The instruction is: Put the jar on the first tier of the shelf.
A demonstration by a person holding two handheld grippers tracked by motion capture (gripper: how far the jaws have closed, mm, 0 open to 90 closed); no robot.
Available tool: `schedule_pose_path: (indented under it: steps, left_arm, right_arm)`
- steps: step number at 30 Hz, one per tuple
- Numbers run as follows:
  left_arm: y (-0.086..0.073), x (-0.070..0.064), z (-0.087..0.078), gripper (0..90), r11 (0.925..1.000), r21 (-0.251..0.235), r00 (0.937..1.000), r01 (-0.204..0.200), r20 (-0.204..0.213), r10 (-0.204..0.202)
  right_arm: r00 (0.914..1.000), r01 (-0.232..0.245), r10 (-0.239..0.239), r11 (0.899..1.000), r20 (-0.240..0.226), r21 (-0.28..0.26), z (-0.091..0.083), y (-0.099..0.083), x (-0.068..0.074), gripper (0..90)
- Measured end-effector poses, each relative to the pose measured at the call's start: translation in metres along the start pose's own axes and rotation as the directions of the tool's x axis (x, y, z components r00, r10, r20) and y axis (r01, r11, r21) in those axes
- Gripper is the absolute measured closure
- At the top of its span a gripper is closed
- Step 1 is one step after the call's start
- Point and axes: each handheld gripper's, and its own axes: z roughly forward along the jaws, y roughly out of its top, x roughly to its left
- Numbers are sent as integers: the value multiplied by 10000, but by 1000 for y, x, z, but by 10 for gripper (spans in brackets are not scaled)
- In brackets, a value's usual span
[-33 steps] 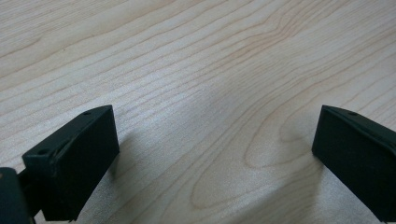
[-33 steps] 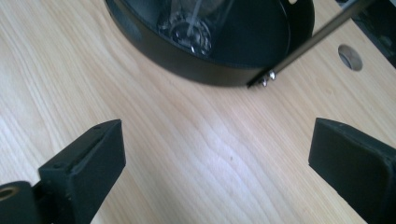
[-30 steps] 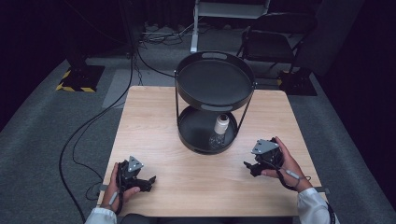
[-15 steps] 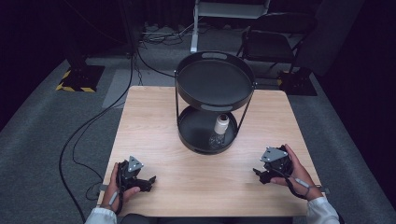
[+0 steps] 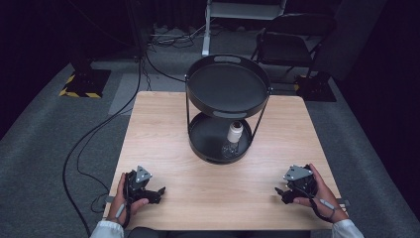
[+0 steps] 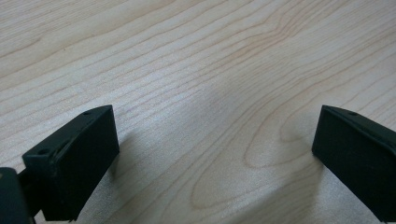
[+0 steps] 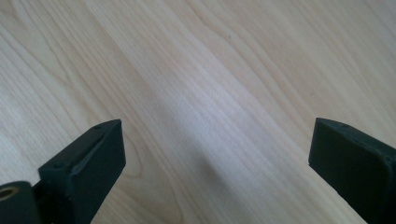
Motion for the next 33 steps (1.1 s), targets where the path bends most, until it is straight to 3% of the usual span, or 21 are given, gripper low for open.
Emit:
schedule_pose_path:
  steps: [10,15,21,25,27,29,33]
  left_arm:
    - [0,0,0,2,10000,9,10000,7,-1,-7]
    - [0,0,0,2,10000,0,10000,-2,2,2]
    - [0,0,0,2,10000,9,10000,6,-2,-6]
    - [0,0,0,2,10000,8,10000,3,-3,-3]
    - [0,0,0,3,10000,-2,10000,-1,-1,1]
    - [0,0,0,3,10000,1,10000,0,0,0]
    - [0,0,0,2,10000,10,10000,6,-2,-6]
  right_arm:
    - [9991,-398,402,9989,-137,262,3,-26,0,31]
    - [9935,-1096,1097,9940,-309,32,1,-37,-4,26]
    - [9728,-2172,2123,9751,-928,-458,1,-56,-10,1]
    - [9527,-2846,2718,9549,-1357,-852,1,-69,-14,1]
    - [9377,-3229,3056,9422,-1652,-898,2,-76,-17,0]
    - [9354,-3323,3107,9357,-1689,-1188,2,-81,-18,0]
    - [9321,-3456,3253,9304,-1596,-1223,0,-86,-21,0]
